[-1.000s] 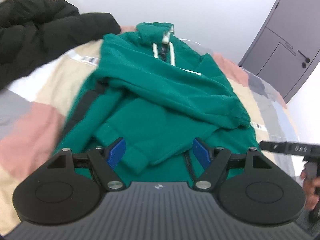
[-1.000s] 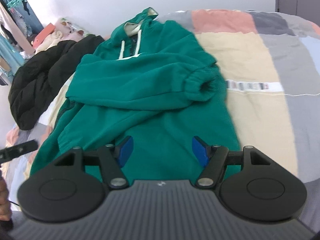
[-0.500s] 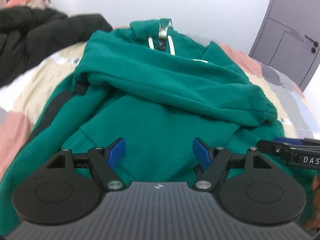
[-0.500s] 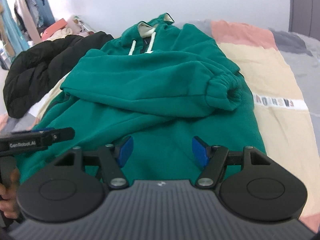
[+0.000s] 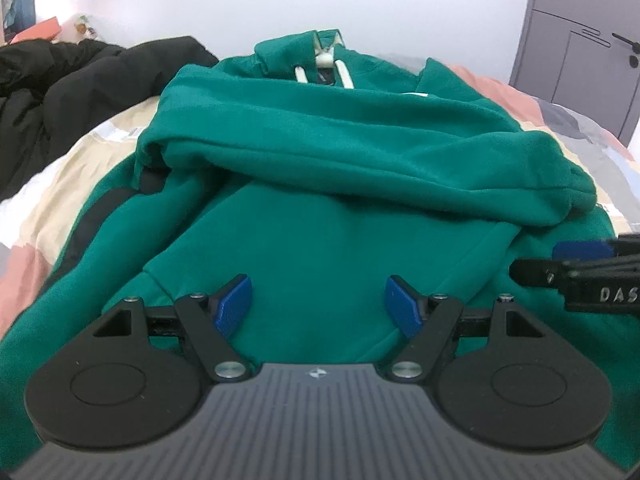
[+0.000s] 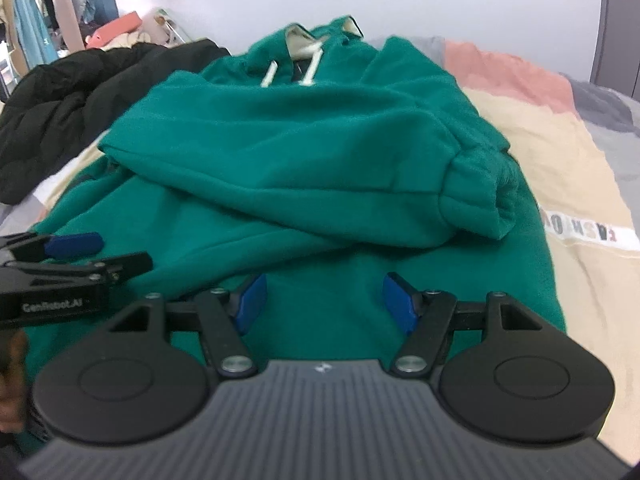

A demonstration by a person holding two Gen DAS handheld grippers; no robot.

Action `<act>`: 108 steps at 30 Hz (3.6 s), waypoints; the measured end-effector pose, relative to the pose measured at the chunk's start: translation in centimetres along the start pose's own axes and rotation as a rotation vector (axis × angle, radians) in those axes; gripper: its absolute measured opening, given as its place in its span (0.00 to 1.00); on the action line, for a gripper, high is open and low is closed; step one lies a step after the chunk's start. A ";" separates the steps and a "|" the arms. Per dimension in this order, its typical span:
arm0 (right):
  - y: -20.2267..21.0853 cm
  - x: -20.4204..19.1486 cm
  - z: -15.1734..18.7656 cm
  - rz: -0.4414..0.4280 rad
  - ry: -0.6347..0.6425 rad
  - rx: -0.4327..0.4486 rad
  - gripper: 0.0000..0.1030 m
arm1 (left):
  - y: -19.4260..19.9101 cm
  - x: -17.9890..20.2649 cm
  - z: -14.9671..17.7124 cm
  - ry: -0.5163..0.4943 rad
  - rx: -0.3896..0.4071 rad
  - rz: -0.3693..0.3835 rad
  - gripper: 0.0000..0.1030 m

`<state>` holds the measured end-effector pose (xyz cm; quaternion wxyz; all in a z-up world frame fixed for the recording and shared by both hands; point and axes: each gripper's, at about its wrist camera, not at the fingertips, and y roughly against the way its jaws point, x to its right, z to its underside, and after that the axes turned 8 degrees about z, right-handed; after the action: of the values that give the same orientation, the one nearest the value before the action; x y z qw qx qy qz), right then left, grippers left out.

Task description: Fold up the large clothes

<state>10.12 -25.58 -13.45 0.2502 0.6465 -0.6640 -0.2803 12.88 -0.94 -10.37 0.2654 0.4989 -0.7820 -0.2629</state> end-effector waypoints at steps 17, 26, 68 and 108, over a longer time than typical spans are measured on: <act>1.5 1.0 0.3 -0.009 -0.093 0.025 0.67 | 3.5 -0.7 -0.4 0.072 0.105 0.041 0.76; 5.3 1.4 -6.0 -0.100 -0.172 0.127 0.68 | 5.8 -0.4 -8.2 0.025 0.141 0.056 0.76; -35.3 -6.0 -39.1 0.024 -0.096 0.162 0.25 | -6.3 -13.2 -7.5 0.241 0.375 0.137 0.76; 8.7 -7.1 -1.2 -0.102 0.154 0.363 0.16 | 11.3 -5.8 -0.2 0.279 0.342 0.010 0.76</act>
<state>4.97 -18.51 -6.36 0.1649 0.7332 -0.6490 -0.1181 7.92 8.48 -3.45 0.2839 0.5643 -0.7734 -0.0536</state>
